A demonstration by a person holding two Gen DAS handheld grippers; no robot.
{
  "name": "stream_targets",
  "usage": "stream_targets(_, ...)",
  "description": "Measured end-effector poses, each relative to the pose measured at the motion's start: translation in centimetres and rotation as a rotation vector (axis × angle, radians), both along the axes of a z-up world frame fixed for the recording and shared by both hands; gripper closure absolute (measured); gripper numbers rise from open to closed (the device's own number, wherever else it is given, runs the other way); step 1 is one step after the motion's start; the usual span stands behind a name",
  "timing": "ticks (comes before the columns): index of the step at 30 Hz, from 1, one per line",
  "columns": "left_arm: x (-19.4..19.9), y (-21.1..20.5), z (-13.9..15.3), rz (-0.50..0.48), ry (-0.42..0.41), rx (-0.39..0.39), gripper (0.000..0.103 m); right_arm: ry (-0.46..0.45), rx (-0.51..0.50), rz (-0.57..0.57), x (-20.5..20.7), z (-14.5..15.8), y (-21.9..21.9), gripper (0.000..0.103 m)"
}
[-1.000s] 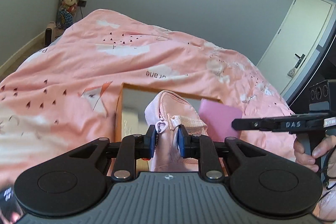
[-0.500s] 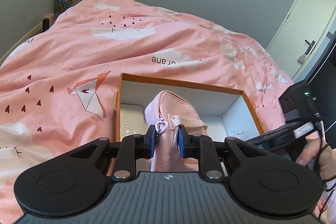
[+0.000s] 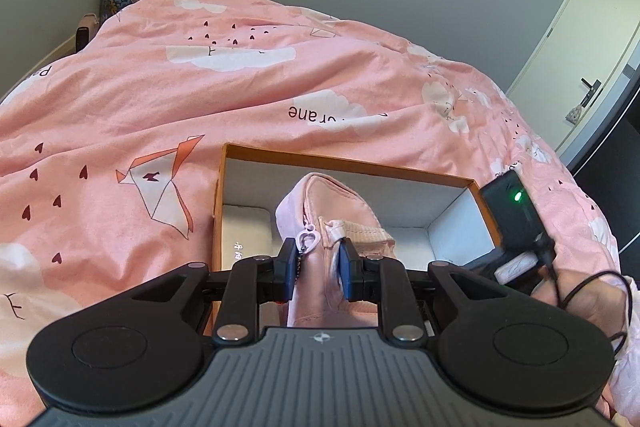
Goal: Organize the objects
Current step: 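Lower the pink backpack and wallet into the box and open the right tool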
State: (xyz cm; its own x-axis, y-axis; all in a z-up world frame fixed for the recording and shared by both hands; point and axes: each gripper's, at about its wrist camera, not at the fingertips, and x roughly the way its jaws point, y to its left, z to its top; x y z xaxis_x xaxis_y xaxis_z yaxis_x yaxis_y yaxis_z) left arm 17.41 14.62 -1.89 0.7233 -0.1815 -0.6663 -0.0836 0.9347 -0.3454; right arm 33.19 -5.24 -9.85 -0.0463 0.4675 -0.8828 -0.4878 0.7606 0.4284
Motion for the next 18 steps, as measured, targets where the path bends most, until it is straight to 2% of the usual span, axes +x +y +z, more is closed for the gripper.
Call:
stream_targets(4,0.1,0.2,-0.1,0.005,0.004,-0.01,0.079,-0.021,-0.017,0.034,-0.4,0.1,0.9,0.092)
stream_targets(10,0.4,-0.2,-0.7,-0.005,0.019,-0.036,0.079,-0.009,-0.013,0.012,-0.4,0.0,0.6,0.09)
stream_targets(12,0.4,-0.2,-1.1,-0.006,0.035,-0.072,0.079,0.002,-0.001,-0.017,-0.3,0.0,-0.2,0.09)
stream_targets(15,0.5,-0.3,-2.1,-0.006,0.068,-0.137,0.079,-0.09,-0.01,-0.049,-0.7,1.7,-2.1,0.087)
stream_targets(18,0.8,-1.1,-3.3,-0.007,0.103,-0.155,0.079,-0.143,-0.005,-0.1,-1.1,3.4,-4.3,0.087)
